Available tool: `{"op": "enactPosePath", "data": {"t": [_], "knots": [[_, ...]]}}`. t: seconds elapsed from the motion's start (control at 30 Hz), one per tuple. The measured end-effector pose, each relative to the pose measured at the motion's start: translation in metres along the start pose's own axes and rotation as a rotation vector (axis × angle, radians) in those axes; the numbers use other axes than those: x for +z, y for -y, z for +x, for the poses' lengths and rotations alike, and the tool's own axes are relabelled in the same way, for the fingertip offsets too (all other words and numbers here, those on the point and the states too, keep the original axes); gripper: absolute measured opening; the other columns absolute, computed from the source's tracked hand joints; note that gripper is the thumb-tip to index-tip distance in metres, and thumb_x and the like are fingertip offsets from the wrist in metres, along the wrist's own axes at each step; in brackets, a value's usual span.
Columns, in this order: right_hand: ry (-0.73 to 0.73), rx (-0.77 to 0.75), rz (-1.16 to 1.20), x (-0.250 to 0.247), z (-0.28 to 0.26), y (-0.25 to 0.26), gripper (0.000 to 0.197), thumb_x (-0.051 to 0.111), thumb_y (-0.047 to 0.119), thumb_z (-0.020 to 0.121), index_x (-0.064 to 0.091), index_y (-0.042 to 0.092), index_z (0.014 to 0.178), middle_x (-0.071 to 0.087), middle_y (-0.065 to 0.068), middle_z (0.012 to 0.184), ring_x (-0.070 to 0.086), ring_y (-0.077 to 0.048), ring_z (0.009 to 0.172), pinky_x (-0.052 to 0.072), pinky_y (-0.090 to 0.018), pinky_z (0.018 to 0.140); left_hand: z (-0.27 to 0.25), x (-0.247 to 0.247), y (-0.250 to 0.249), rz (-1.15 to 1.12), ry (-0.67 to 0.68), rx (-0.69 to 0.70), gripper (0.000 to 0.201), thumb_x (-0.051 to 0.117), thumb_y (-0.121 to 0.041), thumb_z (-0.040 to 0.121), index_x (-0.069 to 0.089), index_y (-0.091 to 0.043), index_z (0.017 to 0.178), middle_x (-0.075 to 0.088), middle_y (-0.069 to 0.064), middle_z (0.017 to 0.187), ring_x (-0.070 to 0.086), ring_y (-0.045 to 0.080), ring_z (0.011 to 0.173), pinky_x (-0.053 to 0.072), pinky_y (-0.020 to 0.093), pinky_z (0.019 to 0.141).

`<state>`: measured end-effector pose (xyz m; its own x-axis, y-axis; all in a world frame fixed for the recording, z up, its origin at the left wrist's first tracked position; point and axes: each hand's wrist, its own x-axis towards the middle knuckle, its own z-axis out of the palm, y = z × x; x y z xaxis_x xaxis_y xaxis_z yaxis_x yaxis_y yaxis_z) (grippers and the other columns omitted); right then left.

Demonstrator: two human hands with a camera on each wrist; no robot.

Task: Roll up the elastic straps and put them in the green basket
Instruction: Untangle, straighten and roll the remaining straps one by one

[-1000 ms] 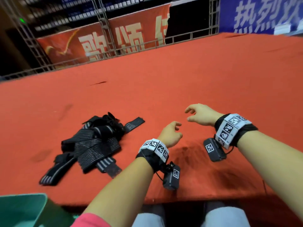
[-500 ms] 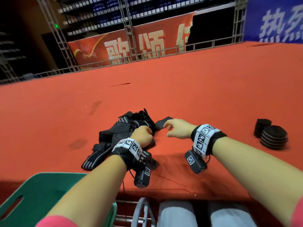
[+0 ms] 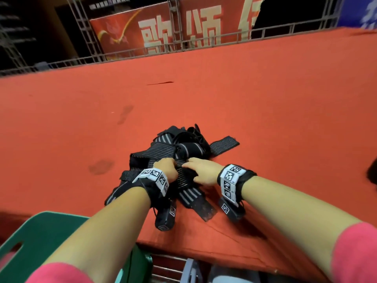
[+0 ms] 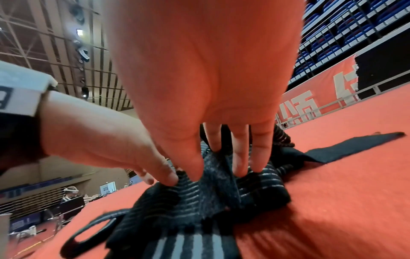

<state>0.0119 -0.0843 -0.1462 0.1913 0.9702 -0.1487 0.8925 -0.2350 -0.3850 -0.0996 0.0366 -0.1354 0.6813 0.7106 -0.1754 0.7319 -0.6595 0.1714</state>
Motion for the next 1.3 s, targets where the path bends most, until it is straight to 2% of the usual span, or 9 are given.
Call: {"op": "enactPosePath", "data": {"t": [0.23, 0.4, 0.5, 0.63, 0.77, 0.9, 1.0, 1.17, 1.3], "knots": [[-0.077, 0.12, -0.003, -0.004, 0.017, -0.029, 0.066, 0.057, 0.017, 0.089, 0.036, 0.023, 0.151, 0.046, -0.007, 0.139, 0.05, -0.031, 0.126, 0.043, -0.04, 0.104, 0.012, 0.005, 0.001, -0.05, 0.086, 0.034, 0.031, 0.077, -0.024, 0.082, 0.065, -0.013, 0.108, 0.066, 0.007, 0.107, 0.062, 0.022, 0.096, 0.05, 0.031, 0.084], [-0.12, 0.067, -0.021, -0.003, 0.022, -0.037, 0.062, 0.065, 0.027, 0.088, 0.043, 0.032, 0.146, 0.05, -0.006, 0.126, 0.048, -0.029, 0.119, 0.044, -0.041, 0.1, 0.015, 0.004, -0.001, -0.121, 0.151, 0.185, 0.021, 0.07, -0.023, 0.089, 0.068, -0.011, 0.107, 0.069, 0.006, 0.104, 0.064, 0.023, 0.099, 0.05, 0.034, 0.087], [-0.152, 0.045, -0.041, -0.004, 0.02, -0.037, 0.051, 0.069, 0.037, 0.086, 0.055, 0.032, 0.134, 0.053, -0.001, 0.113, 0.044, -0.025, 0.115, 0.041, -0.043, 0.099, 0.012, -0.004, -0.007, -0.175, 0.144, 0.28, 0.005, 0.065, -0.022, 0.093, 0.062, -0.018, 0.096, 0.063, -0.001, 0.09, 0.059, 0.018, 0.088, 0.042, 0.029, 0.076], [-0.181, 0.053, -0.037, -0.015, 0.01, -0.044, 0.036, 0.07, 0.043, 0.086, 0.067, 0.02, 0.114, 0.051, 0.007, 0.097, 0.049, -0.024, 0.11, 0.041, -0.039, 0.09, 0.008, -0.013, -0.016, -0.164, 0.122, 0.308, 0.008, 0.061, -0.026, 0.096, 0.057, -0.021, 0.093, 0.058, -0.004, 0.086, 0.056, 0.016, 0.085, 0.041, 0.03, 0.075], [-0.185, 0.054, -0.025, -0.032, -0.008, -0.045, 0.029, 0.074, 0.044, 0.082, 0.064, 0.021, 0.095, 0.054, 0.008, 0.085, 0.055, -0.019, 0.087, 0.039, -0.032, 0.071, -0.001, -0.023, -0.023, -0.135, 0.066, 0.337, 0.008, 0.062, -0.026, 0.096, 0.056, -0.021, 0.094, 0.059, -0.001, 0.092, 0.056, 0.019, 0.088, 0.041, 0.03, 0.077], [-0.166, 0.093, -0.063, -0.051, -0.036, -0.046, 0.027, 0.079, 0.03, 0.075, 0.053, 0.026, 0.073, 0.061, 0.003, 0.079, 0.057, -0.021, 0.079, 0.046, -0.035, 0.068, -0.015, -0.035, -0.029, -0.108, -0.022, 0.325, 0.011, 0.063, -0.026, 0.095, 0.056, -0.02, 0.089, 0.058, -0.002, 0.087, 0.057, 0.021, 0.087, 0.039, 0.029, 0.075], [-0.19, 0.145, -0.054, -0.065, -0.063, -0.053, 0.024, 0.076, 0.027, 0.081, 0.054, 0.026, 0.071, 0.06, 0.002, 0.073, 0.057, -0.022, 0.076, 0.038, -0.03, 0.065, -0.025, -0.041, -0.033, -0.128, -0.025, 0.323, 0.013, 0.066, -0.027, 0.093, 0.058, -0.019, 0.086, 0.059, -0.003, 0.083, 0.057, 0.019, 0.084, 0.04, 0.028, 0.073], [-0.252, 0.208, -0.098, -0.083, -0.108, -0.062, 0.011, 0.074, 0.029, 0.085, 0.065, 0.021, 0.086, 0.061, 0.001, 0.079, 0.056, -0.021, 0.078, 0.036, -0.027, 0.067, -0.044, -0.034, -0.039, -0.066, 0.089, 0.294, 0.018, 0.075, -0.024, 0.084, 0.066, -0.019, 0.098, 0.069, 0.002, 0.094, 0.065, 0.019, 0.09, 0.05, 0.029, 0.082], [-0.271, 0.258, -0.111, -0.09, -0.146, -0.073, 0.014, 0.073, 0.029, 0.087, 0.065, 0.018, 0.085, 0.061, 0.0, 0.081, 0.054, -0.019, 0.078, 0.034, -0.027, 0.066, -0.057, -0.026, -0.04, -0.218, 0.105, 0.275, 0.011, 0.075, -0.017, 0.086, 0.065, -0.014, 0.09, 0.062, -0.002, 0.075, 0.059, 0.011, 0.069, 0.044, 0.019, 0.062]]}}
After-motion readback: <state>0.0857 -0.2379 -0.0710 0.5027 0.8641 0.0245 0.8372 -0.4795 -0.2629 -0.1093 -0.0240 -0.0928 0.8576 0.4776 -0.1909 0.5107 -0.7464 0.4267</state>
